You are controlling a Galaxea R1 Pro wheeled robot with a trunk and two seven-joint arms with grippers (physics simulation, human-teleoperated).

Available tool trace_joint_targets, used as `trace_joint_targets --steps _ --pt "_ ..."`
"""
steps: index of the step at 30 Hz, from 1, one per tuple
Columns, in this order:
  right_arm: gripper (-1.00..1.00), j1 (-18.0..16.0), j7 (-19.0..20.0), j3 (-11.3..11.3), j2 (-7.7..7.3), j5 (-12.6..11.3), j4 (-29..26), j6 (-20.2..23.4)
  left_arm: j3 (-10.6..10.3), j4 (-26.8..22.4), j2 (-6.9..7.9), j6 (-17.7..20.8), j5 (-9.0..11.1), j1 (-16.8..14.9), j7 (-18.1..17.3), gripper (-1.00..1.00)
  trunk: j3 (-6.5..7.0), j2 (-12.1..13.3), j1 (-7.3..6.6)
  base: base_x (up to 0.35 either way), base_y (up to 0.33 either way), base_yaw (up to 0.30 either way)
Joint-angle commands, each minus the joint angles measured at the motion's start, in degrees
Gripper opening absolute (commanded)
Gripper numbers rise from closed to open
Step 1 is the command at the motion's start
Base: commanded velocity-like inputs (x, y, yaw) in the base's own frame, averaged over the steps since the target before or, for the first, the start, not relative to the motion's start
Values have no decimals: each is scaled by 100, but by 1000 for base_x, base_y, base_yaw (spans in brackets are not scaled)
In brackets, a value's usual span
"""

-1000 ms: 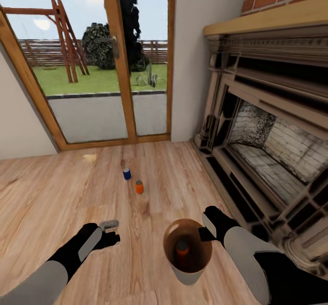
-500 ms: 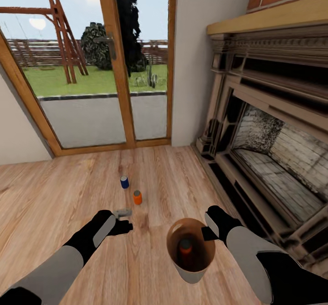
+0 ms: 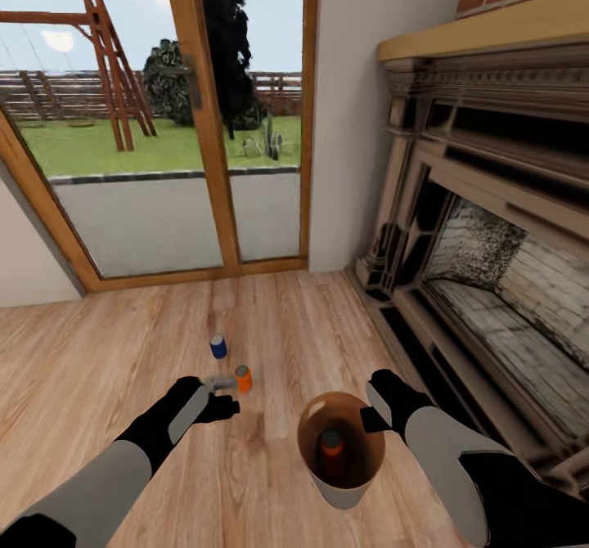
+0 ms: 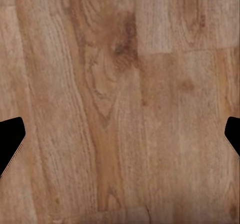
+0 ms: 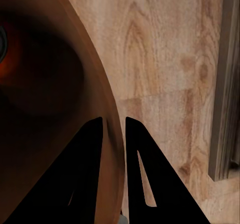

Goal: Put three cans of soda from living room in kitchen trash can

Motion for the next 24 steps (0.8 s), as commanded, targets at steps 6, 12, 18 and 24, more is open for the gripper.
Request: trace_joint_targets --steps 6,12,18,24 --pt "-100 -2 16 -22 11 -61 4 -9 0 1 0 -2 0 1 0 100 1 0 0 344 0 0" --pt "-100 -2 16 -22 11 -60 0 -9 0 1 0 0 -1 2 0 100 1 0 0 344 0 0" --pt "-100 -2 22 -22 5 -60 0 -9 0 1 -1 -4 -3 0 0 100 1 0 0 344 0 0" --pt "-100 -2 24 -22 4 -60 0 -9 0 -5 -14 -6 -7 1 0 100 1 0 0 344 0 0"
